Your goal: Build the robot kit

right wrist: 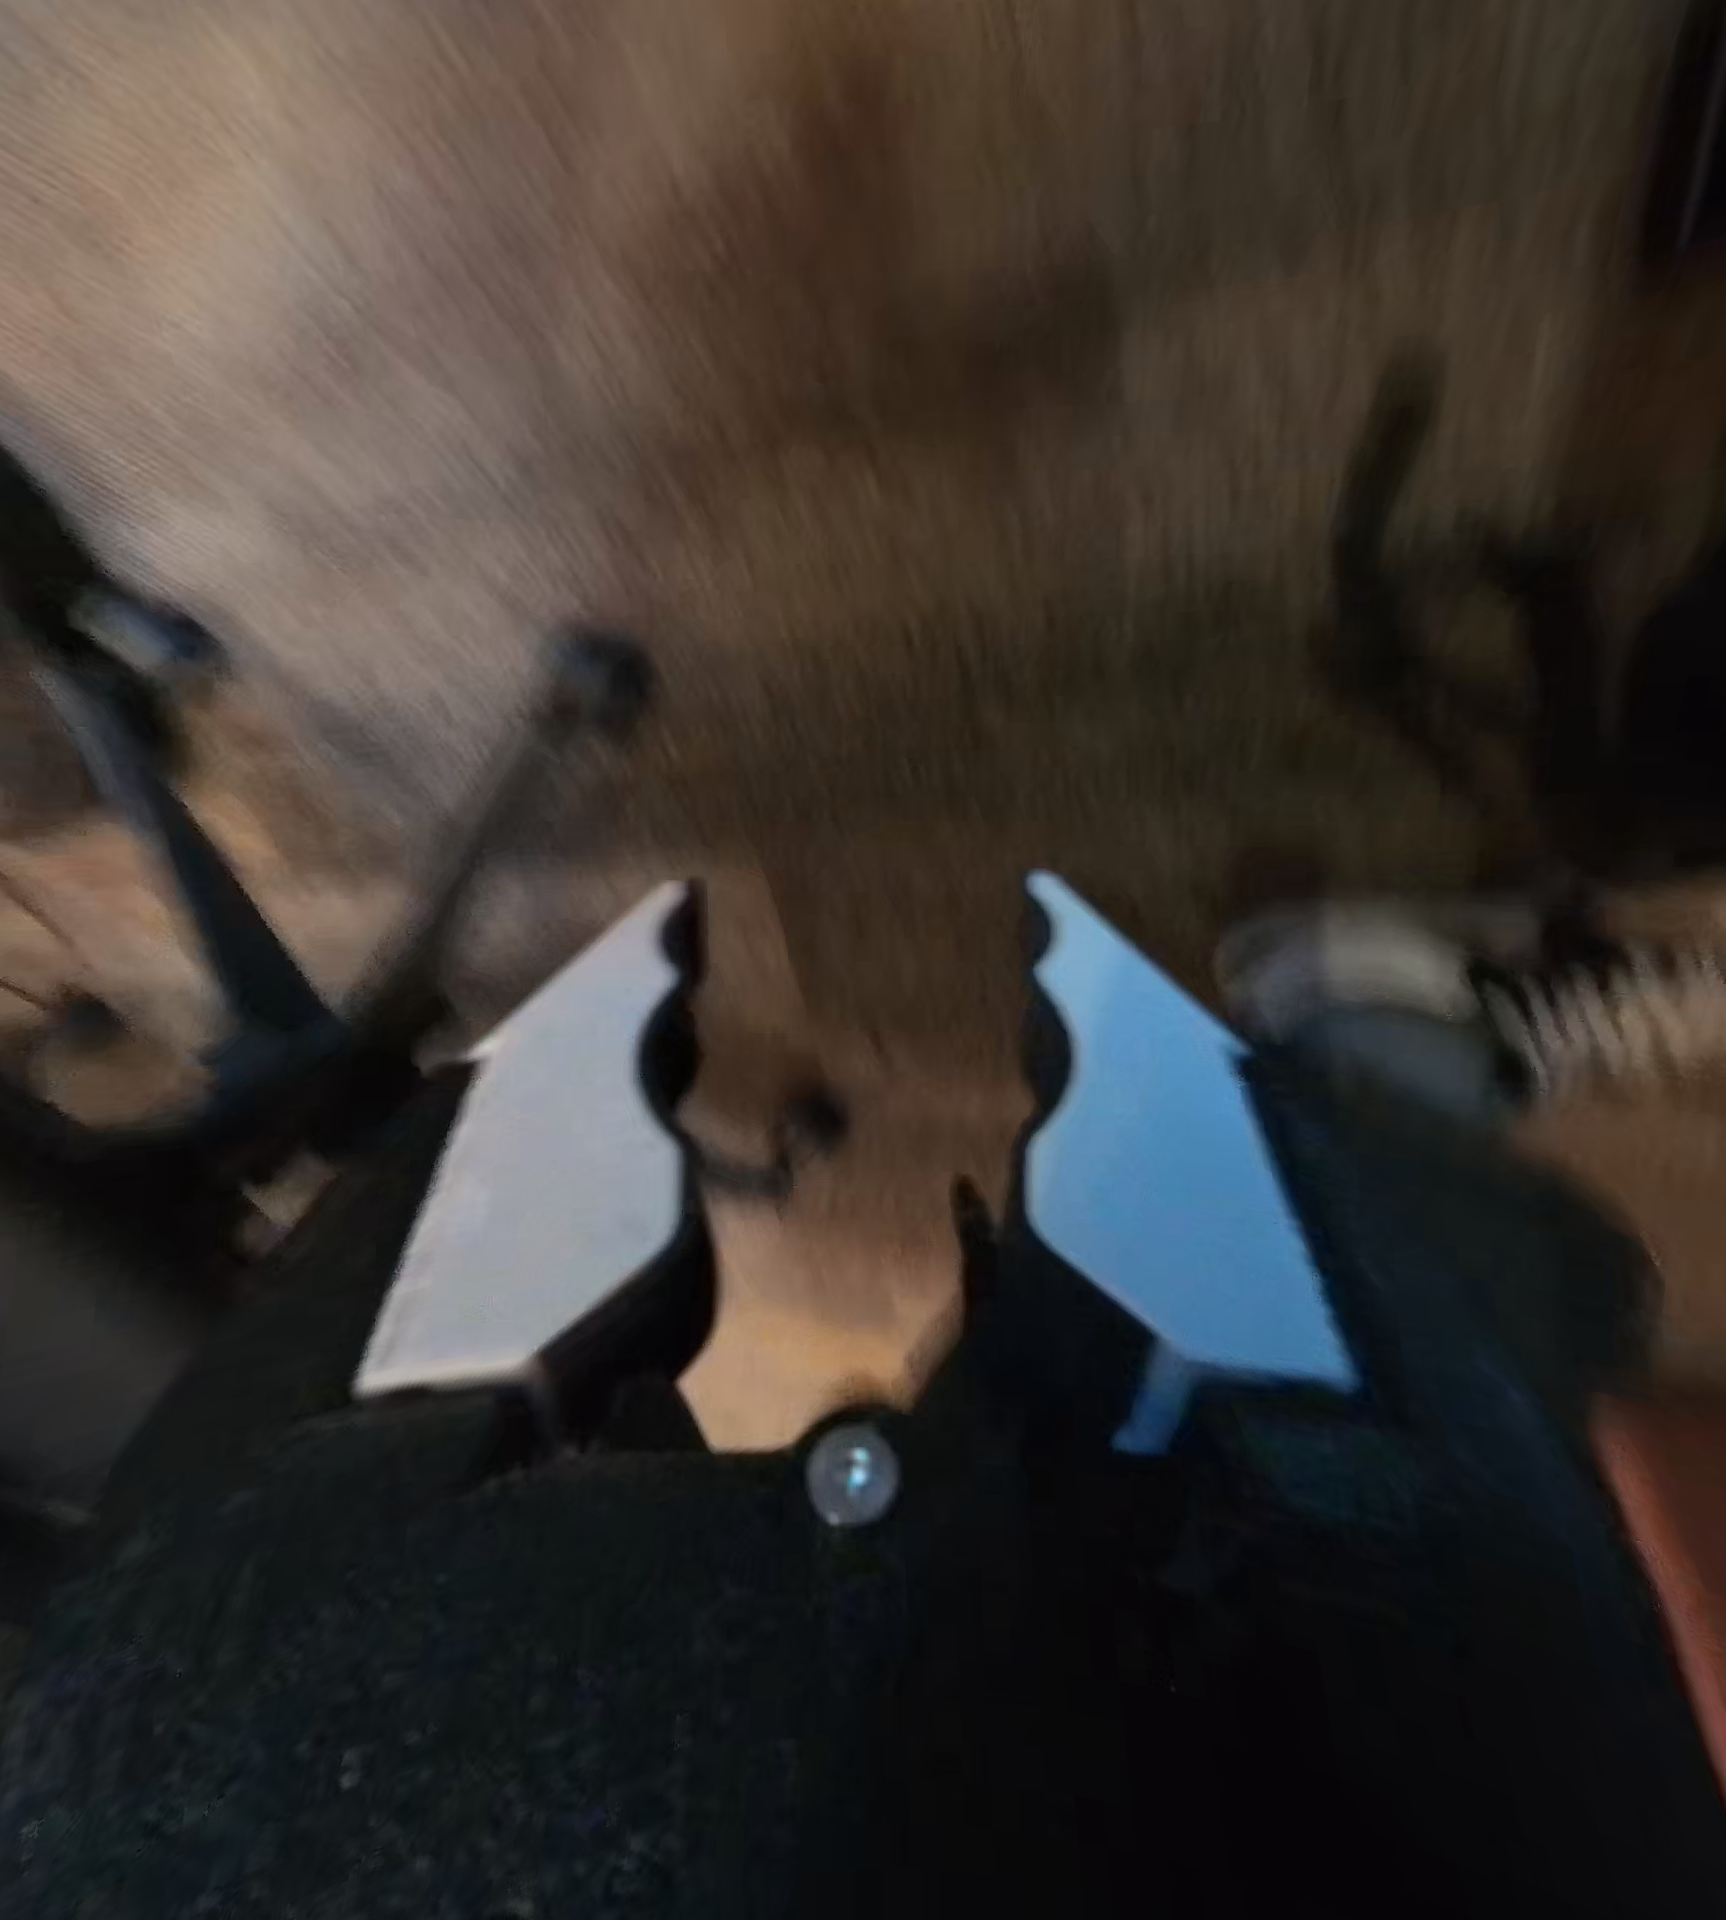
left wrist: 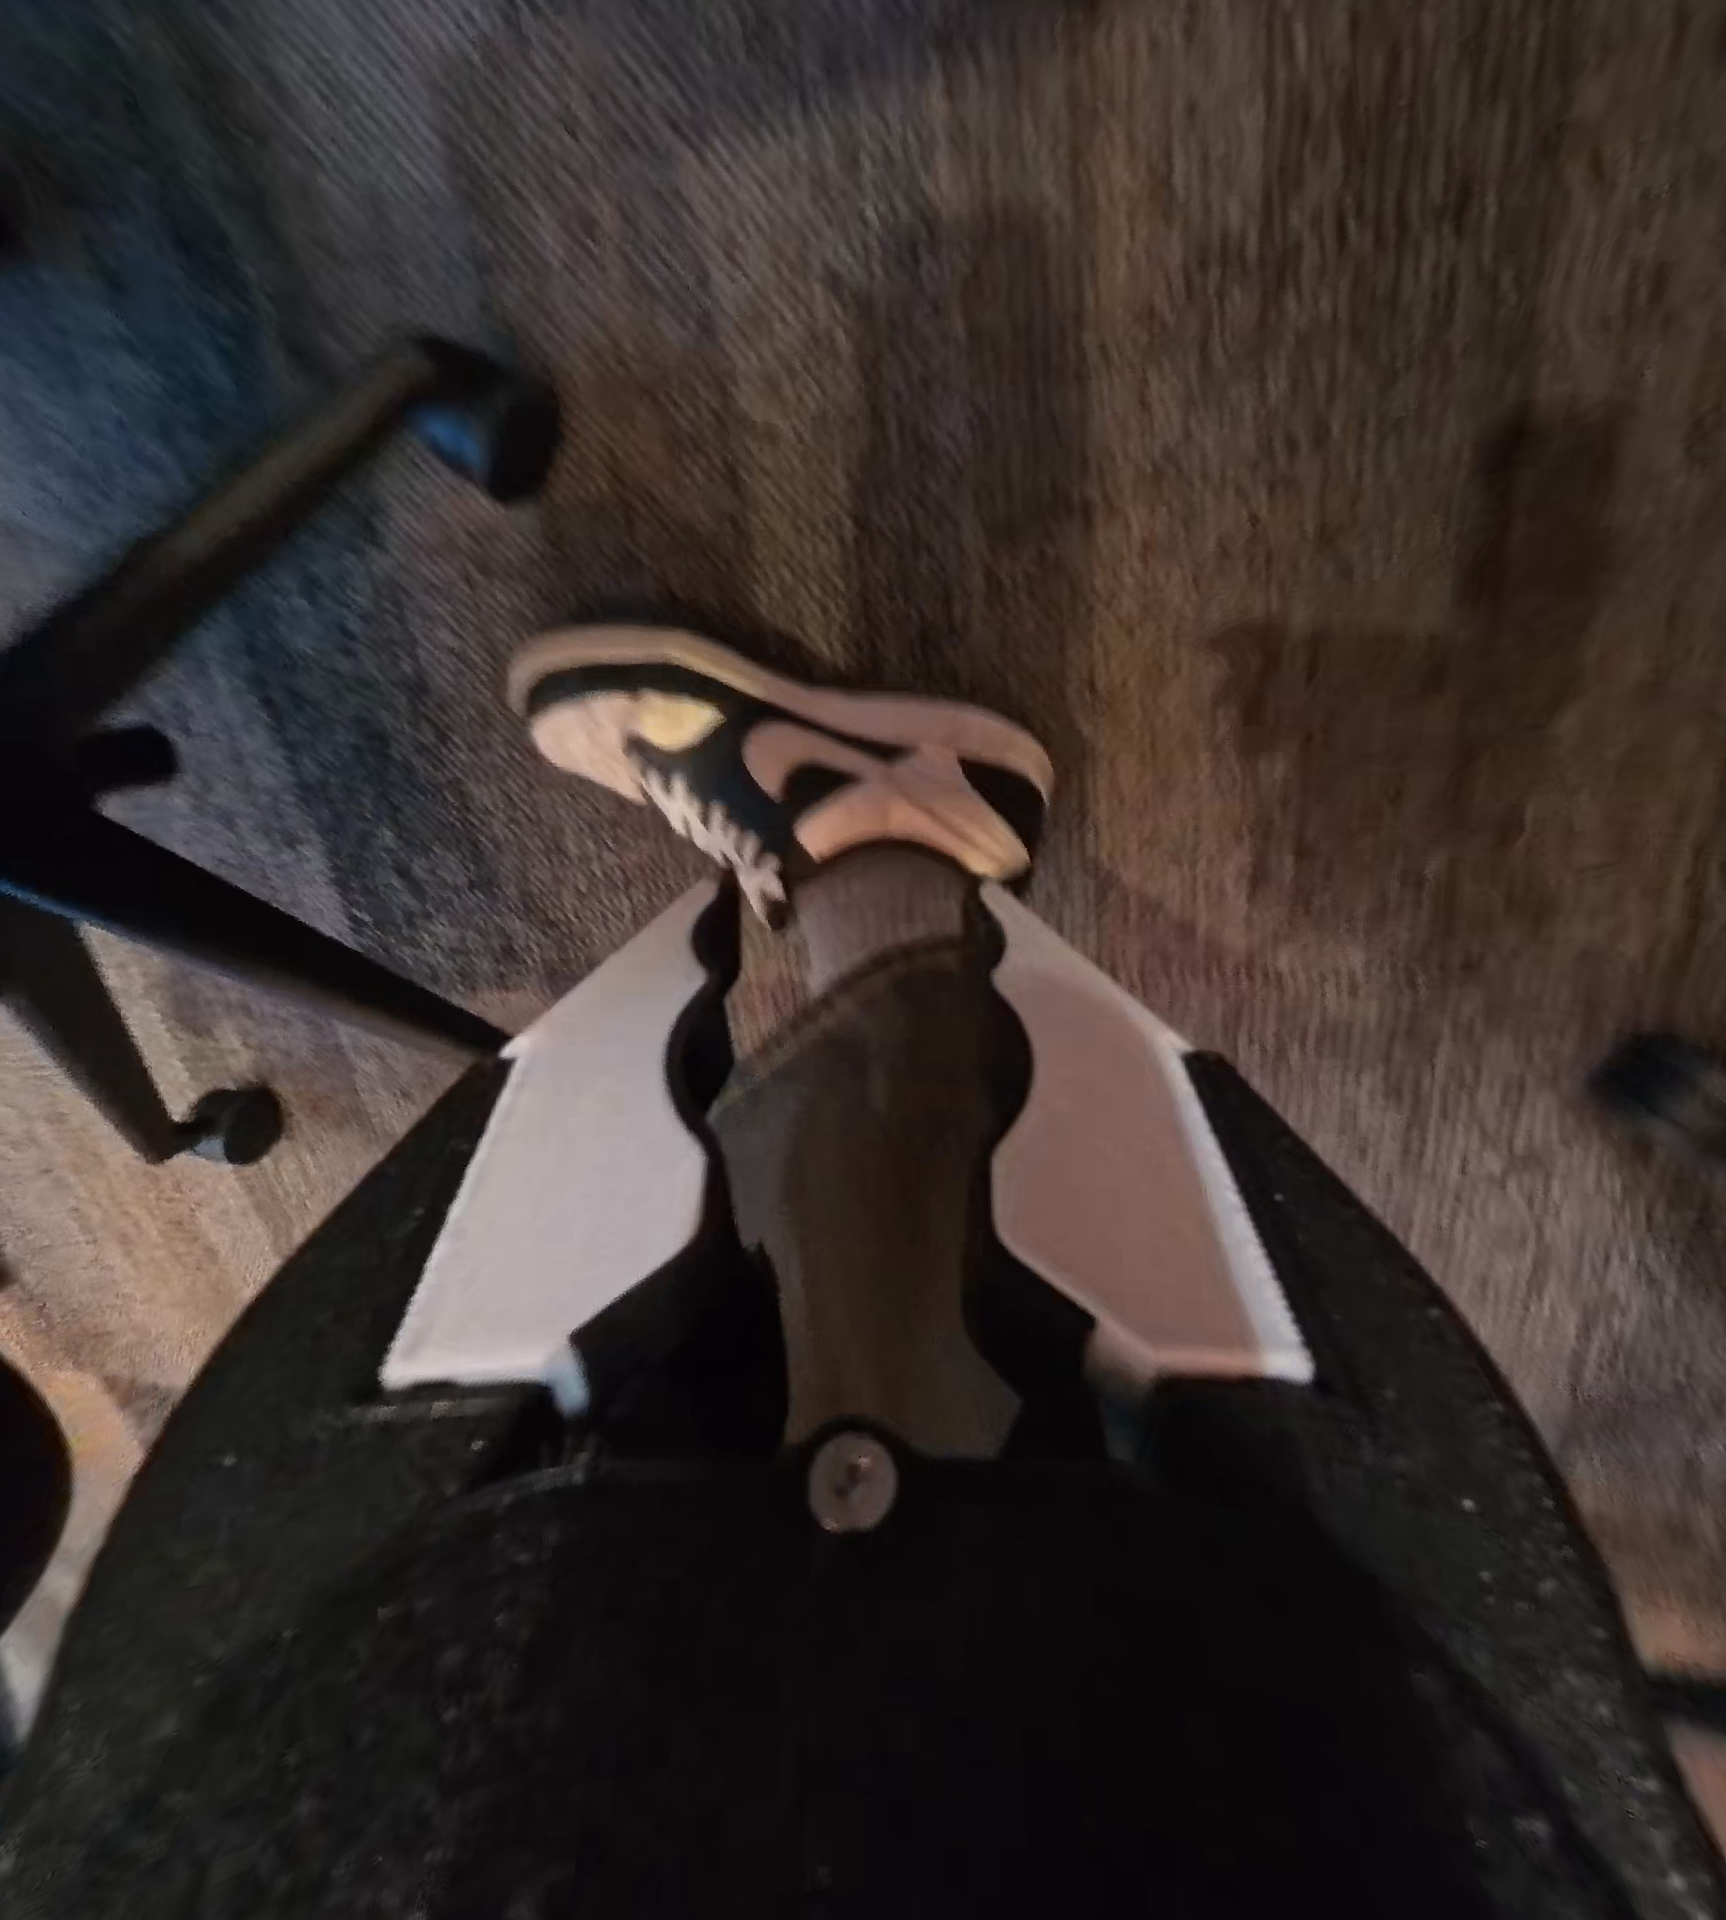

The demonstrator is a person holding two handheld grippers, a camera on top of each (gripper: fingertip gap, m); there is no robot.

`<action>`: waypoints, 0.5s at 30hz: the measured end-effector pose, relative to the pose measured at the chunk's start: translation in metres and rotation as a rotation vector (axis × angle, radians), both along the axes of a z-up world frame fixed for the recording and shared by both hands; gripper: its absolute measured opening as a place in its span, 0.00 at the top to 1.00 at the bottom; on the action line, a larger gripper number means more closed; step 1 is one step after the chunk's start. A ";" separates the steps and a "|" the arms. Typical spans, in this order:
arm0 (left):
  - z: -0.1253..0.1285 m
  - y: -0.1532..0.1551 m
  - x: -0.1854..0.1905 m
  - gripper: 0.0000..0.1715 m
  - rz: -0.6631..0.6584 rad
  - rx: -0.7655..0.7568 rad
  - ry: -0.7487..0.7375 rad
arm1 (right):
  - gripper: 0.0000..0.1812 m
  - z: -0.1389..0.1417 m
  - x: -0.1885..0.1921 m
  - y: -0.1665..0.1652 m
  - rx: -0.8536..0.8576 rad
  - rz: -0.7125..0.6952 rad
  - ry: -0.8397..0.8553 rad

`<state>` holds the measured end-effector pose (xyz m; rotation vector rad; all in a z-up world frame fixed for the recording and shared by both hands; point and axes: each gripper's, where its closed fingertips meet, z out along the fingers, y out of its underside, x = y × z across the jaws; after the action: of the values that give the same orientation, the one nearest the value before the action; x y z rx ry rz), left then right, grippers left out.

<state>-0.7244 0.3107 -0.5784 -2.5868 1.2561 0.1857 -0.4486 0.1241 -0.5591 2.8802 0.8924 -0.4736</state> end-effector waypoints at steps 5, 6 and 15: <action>0.101 0.012 0.045 0.77 0.095 0.338 -0.178 | 0.78 0.113 -0.099 0.018 0.197 -0.120 0.437; 0.124 -0.004 0.058 0.78 0.098 0.376 -0.253 | 0.86 0.158 -0.118 0.021 0.301 -0.117 0.532; 0.320 -0.147 0.173 0.74 -0.100 0.522 -0.789 | 0.66 0.435 -0.042 -0.033 0.840 0.064 0.347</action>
<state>-0.5512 0.1636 -0.2588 -1.8392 0.8725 -0.4312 -0.4908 0.0915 -0.1237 3.5393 1.5437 -0.7568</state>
